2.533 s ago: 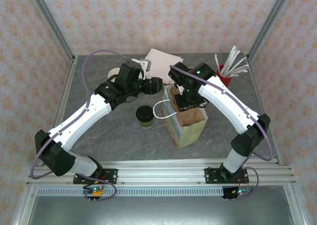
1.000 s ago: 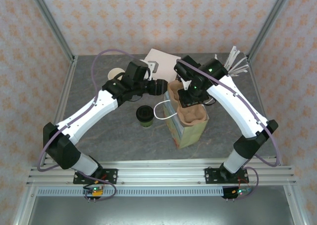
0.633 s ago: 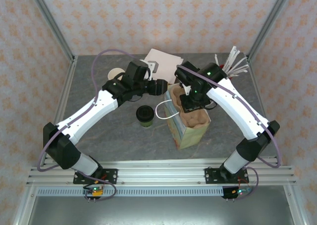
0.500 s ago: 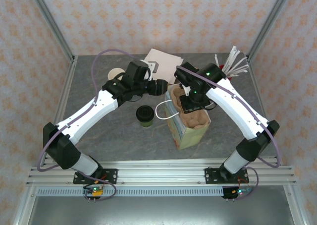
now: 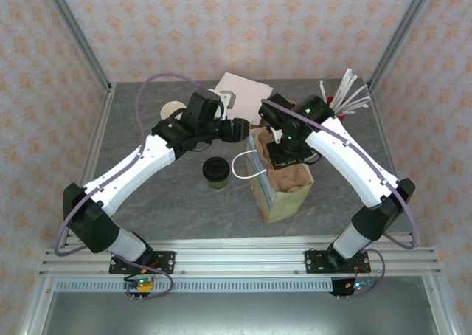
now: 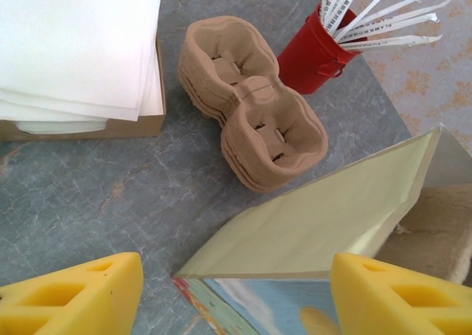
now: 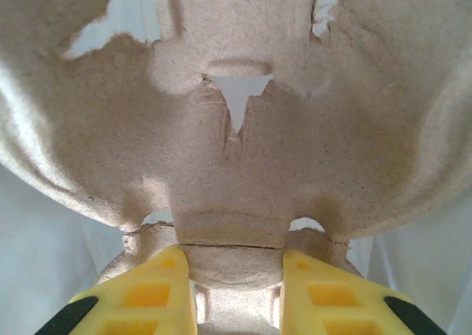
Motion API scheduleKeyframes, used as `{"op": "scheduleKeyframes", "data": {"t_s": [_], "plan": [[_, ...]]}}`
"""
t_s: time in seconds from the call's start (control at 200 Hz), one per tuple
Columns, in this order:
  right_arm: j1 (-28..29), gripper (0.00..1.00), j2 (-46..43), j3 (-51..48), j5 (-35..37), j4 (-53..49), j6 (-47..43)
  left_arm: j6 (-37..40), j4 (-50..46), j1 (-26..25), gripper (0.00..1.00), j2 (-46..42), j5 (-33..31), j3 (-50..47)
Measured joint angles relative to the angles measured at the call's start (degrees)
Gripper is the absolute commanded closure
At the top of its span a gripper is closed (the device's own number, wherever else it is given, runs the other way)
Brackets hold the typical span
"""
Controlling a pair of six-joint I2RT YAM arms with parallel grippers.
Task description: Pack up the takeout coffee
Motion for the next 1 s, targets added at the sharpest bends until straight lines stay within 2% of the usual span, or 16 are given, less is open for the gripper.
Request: {"op": "scheduleKeyframes", "data": {"t_s": [0.505, 1.001], "plan": [[0.1, 0.72, 0.0, 0.3, -2.2, 0.2, 0.2, 0.0, -0.7, 0.0, 0.26, -2.2, -0.8, 0.0], [0.2, 0.72, 0.7, -2.1, 0.7, 0.5, 0.2, 0.0, -0.7, 0.0, 0.26, -3.5, -0.9, 0.0]]}}
